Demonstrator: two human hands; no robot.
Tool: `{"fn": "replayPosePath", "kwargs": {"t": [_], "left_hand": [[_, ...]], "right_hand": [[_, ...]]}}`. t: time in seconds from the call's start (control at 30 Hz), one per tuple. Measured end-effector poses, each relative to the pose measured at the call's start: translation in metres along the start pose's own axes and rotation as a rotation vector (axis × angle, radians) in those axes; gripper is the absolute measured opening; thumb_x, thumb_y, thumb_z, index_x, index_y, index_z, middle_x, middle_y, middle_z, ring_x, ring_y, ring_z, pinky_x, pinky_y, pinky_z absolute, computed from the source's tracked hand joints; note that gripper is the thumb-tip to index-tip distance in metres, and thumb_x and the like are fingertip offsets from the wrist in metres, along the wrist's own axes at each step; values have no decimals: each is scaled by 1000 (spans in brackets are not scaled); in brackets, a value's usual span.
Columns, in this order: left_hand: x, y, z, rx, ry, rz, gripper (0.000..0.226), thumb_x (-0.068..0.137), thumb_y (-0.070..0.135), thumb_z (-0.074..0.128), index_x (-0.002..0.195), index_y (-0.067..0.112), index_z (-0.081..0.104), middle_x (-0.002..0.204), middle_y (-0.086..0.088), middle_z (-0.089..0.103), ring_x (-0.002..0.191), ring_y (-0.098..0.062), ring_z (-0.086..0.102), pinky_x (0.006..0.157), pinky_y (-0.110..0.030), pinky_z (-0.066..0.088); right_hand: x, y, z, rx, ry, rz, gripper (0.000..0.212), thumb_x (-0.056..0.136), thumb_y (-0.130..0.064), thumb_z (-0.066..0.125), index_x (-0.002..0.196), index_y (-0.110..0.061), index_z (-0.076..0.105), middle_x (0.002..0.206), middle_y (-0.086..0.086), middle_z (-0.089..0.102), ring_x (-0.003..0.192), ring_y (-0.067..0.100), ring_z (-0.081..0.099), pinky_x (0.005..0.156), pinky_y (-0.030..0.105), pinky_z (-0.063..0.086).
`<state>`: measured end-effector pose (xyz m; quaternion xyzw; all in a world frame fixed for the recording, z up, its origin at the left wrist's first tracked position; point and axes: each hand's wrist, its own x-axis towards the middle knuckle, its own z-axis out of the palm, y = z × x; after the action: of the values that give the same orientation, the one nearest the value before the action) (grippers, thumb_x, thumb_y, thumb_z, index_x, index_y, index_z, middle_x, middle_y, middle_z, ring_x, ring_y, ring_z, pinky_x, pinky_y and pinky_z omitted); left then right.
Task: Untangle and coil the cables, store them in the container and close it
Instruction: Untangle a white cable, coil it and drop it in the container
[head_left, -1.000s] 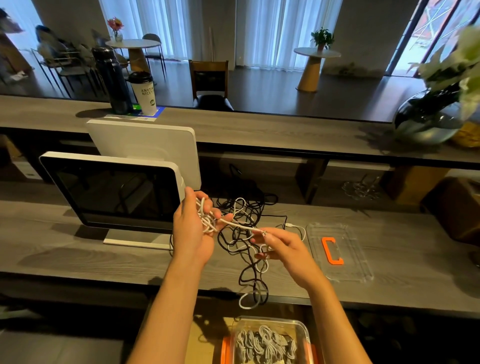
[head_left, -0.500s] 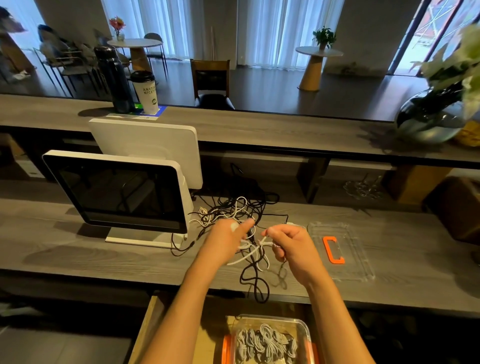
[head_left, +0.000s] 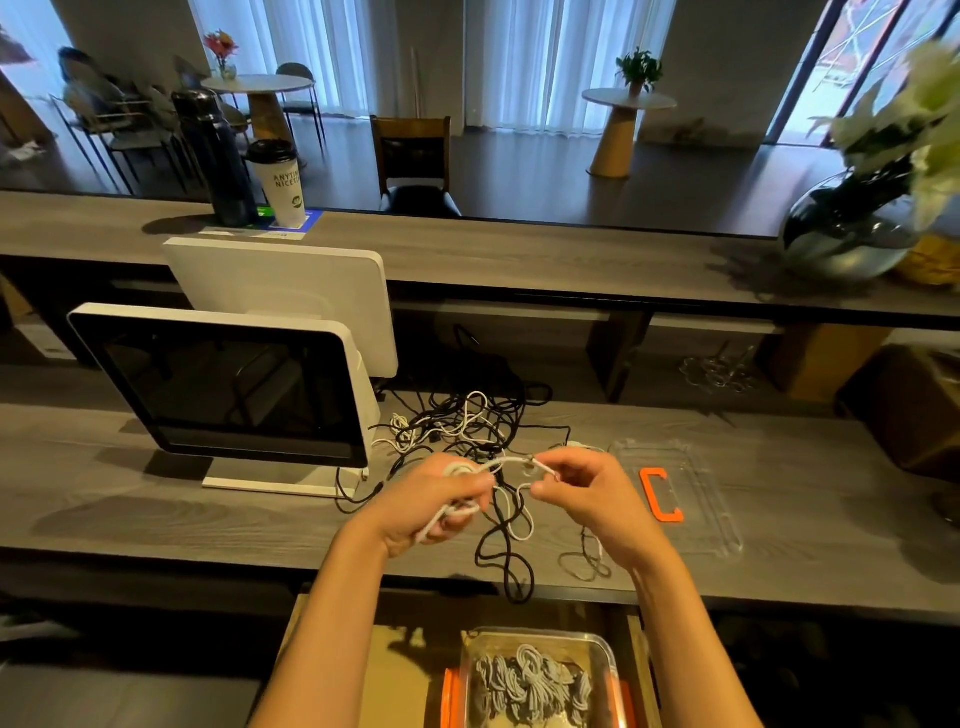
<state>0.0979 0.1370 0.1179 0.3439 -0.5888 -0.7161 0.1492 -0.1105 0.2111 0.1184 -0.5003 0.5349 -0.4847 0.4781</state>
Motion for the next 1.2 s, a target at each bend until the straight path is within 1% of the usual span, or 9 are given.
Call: {"fn": "replayPosePath", "kwargs": {"t": [0.17,0.4,0.5,0.6,0.73,0.83,0.93,1.03,1.2], "left_hand": [[-1,-4,-14,-136,221,145,32,94,36,55,78,10,62,52,-2,43,37,-10,32,36,-19,23],[10,2,-5,-164,692,208,31,105,25,48,92,2,65,71,-17,69,59,-27,69,54,-33,59],[18,4,-2,-523,788,275,30,105,25,46,100,1,63,88,-18,75,82,-29,75,74,-40,63],[19,12,-5,-1012,684,360,33,107,28,39,104,5,62,98,-13,76,94,-24,74,79,-44,61],[14,17,-11,-1258,633,396,28,105,28,43,87,13,57,63,2,60,52,-7,59,54,-26,57],[14,9,-16,-723,884,274,25,104,31,48,89,15,59,61,4,51,46,-7,42,39,-18,35],[19,1,-7,-66,982,144,22,102,30,53,89,16,64,70,-4,61,52,-11,52,41,-24,43],[25,2,7,356,854,77,26,102,34,51,90,15,65,79,-7,66,68,-18,62,61,-37,54],[25,1,21,458,442,-66,54,100,56,38,91,9,64,69,-2,63,50,-11,57,44,-19,42]], "right_hand": [[2,6,-3,48,168,-4,24,97,-17,58,87,-9,78,63,12,67,47,10,37,45,20,27],[10,15,1,22,195,51,26,98,-21,57,90,-5,77,53,2,50,48,8,38,45,16,29],[10,16,2,11,117,65,17,93,-17,65,91,-5,77,57,1,53,50,7,42,46,18,32],[9,19,1,-1,78,112,16,92,-18,67,91,-8,78,59,3,56,52,10,47,47,20,38],[8,22,1,-124,-9,132,8,89,-12,71,89,-9,78,66,-2,66,57,4,54,53,15,43],[8,21,-1,-174,-81,70,8,88,-10,71,86,-12,78,77,5,71,69,9,60,66,20,50],[8,12,3,-168,-152,-12,13,93,-11,66,85,-16,75,74,-2,67,72,10,59,69,23,49],[11,5,12,-113,-147,-67,18,96,-7,59,87,-13,72,68,-8,63,64,0,55,62,13,43],[17,9,16,-80,42,-71,22,99,-14,56,88,1,68,66,-2,55,55,1,45,53,13,37]]}}
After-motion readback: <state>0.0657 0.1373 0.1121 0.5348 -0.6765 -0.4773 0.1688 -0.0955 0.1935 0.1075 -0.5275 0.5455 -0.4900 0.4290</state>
